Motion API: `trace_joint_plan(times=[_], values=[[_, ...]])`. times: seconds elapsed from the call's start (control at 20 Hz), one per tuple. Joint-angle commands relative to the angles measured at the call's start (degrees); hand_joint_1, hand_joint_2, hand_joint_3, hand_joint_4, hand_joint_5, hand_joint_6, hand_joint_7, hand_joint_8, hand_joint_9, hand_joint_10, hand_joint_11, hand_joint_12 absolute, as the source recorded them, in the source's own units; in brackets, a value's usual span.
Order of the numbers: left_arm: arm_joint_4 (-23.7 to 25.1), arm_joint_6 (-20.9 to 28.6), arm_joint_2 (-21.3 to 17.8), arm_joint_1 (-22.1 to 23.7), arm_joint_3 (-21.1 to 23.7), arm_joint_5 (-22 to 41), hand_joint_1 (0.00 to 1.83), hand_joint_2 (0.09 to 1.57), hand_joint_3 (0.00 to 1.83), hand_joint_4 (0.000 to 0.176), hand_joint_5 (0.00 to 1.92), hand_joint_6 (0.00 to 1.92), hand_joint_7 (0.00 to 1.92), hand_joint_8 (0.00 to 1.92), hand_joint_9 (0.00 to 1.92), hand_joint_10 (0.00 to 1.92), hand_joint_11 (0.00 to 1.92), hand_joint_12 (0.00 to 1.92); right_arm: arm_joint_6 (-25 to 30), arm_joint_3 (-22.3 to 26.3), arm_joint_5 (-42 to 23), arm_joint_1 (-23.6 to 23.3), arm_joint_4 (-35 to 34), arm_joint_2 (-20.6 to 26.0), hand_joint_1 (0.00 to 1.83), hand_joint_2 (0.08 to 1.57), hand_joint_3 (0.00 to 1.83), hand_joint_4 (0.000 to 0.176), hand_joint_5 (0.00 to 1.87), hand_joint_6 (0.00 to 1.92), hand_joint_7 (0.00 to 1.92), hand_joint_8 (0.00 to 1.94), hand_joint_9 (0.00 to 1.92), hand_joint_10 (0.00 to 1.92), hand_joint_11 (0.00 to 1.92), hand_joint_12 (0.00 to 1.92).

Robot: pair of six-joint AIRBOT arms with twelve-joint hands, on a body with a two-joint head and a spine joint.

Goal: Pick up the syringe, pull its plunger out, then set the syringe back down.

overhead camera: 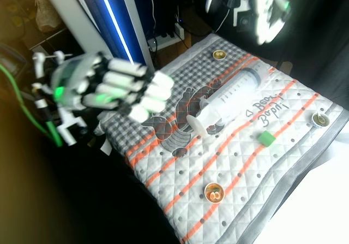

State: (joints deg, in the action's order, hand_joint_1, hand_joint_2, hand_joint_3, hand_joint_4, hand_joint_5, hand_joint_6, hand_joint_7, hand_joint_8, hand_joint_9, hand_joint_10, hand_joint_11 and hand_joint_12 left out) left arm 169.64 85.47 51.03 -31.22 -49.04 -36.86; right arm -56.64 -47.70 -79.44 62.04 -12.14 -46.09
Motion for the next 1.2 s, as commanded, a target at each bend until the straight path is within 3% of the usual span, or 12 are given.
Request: trace_joint_plan(times=[0.0,0.05,0.1,0.15,0.4,0.5,0.6,0.7,0.8,0.95,1.1,1.15], values=[[1.6,0.3,0.8,1.1,-0.5,-4.6,0.86,0.83,0.0,0.004,0.19,0.01,0.06,0.01,0.01,0.0,0.0,0.76,0.2,-0.3,-6.2,-0.9,0.3,0.0,0.74,0.8,0.02,0.084,0.32,0.0,0.19,0.0,0.1,0.01,0.0,0.34],[1.6,0.3,0.8,1.1,-0.5,-4.5,0.85,0.81,0.0,0.0,0.19,0.01,0.15,0.02,0.07,0.03,0.0,1.05,0.2,-0.3,-6.2,-0.9,0.3,0.0,0.87,0.83,0.02,0.07,0.32,0.0,0.21,0.01,0.12,0.01,0.0,0.32],[1.9,0.3,1.6,1.4,-1.1,-2.7,0.83,0.8,0.0,0.0,0.26,0.02,0.19,0.02,0.12,0.06,0.0,1.27,0.2,-0.2,-6.1,-0.9,0.4,-0.1,0.92,0.85,0.02,0.093,0.32,0.0,0.24,0.01,0.15,0.01,0.0,0.34],[2.1,0.2,2.4,1.9,-1.7,-0.9,0.8,0.79,0.0,0.0,0.29,0.03,0.19,0.01,0.12,0.07,0.0,1.41,0.2,-0.2,-6.1,-0.9,0.4,-0.2,0.92,0.85,0.02,0.095,0.32,0.0,0.24,0.0,0.15,0.01,0.0,0.34],[-2.3,-11.7,7.6,5.3,-5.2,9.5,0.92,0.76,0.0,0.0,0.27,0.0,0.22,0.01,0.15,0.07,0.0,1.21,0.2,-0.3,-6.1,-0.9,0.7,-0.5,1.04,0.83,0.0,0.038,0.41,0.03,0.29,0.01,0.21,0.02,0.0,0.56],[-3.9,-11.7,10.3,6.1,-8.6,13.6,0.86,0.72,0.0,0.0,0.26,0.0,0.23,0.0,0.19,0.07,0.0,1.17,0.2,-0.3,-6.1,-1.0,1.1,-0.7,0.94,0.91,0.01,0.044,0.32,0.0,0.18,0.0,0.1,0.0,0.0,0.34],[-5.4,-11.7,12.8,6.5,-12.1,17.5,0.85,0.72,0.0,0.0,0.23,0.0,0.18,0.0,0.17,0.04,0.0,1.01,0.2,-0.3,-6.1,-1.1,1.5,-0.7,0.95,0.91,0.0,0.055,0.35,0.01,0.19,0.0,0.1,0.0,0.0,0.4],[-6.9,-11.8,14.7,6.5,-15.0,20.1,0.94,0.73,0.0,0.0,0.27,0.01,0.23,0.01,0.2,0.05,0.0,1.14,0.2,-0.2,-6.1,-1.3,1.9,-0.7,0.95,0.92,0.0,0.073,0.36,0.01,0.2,0.0,0.12,0.0,0.0,0.47],[-8.9,-11.8,16.5,6.5,-18.0,22.7,0.93,0.74,0.0,0.0,0.26,0.0,0.23,0.0,0.22,0.05,0.0,1.24,0.2,-0.2,-6.1,-1.3,2.1,-0.8,0.99,0.92,0.0,0.033,0.35,0.0,0.21,0.0,0.14,0.01,0.0,0.54],[-9.3,-11.9,19.1,6.5,-21.6,27.8,0.87,0.77,0.01,0.0,0.2,0.0,0.2,0.0,0.19,0.04,0.0,1.14,0.2,-0.3,-6.0,-1.4,2.2,-0.8,0.95,0.93,0.0,0.004,0.36,0.01,0.25,0.01,0.19,0.02,0.0,0.63],[-8.0,-11.9,21.3,6.3,-24.1,32.1,0.83,0.79,0.01,0.0,0.22,0.01,0.24,0.01,0.28,0.08,0.0,1.4,0.2,-0.3,-6.0,-1.5,2.4,-0.8,0.94,0.95,0.01,0.0,0.38,0.01,0.28,0.01,0.23,0.02,0.0,0.78],[-7.2,-11.8,22.0,6.3,-24.7,33.5,0.84,0.78,0.0,0.0,0.24,0.0,0.28,0.0,0.2,0.37,0.0,1.52,0.2,-0.3,-5.8,-1.6,2.4,-0.8,0.93,0.95,0.01,0.0,0.37,0.0,0.27,0.0,0.21,0.01,0.0,0.72]])
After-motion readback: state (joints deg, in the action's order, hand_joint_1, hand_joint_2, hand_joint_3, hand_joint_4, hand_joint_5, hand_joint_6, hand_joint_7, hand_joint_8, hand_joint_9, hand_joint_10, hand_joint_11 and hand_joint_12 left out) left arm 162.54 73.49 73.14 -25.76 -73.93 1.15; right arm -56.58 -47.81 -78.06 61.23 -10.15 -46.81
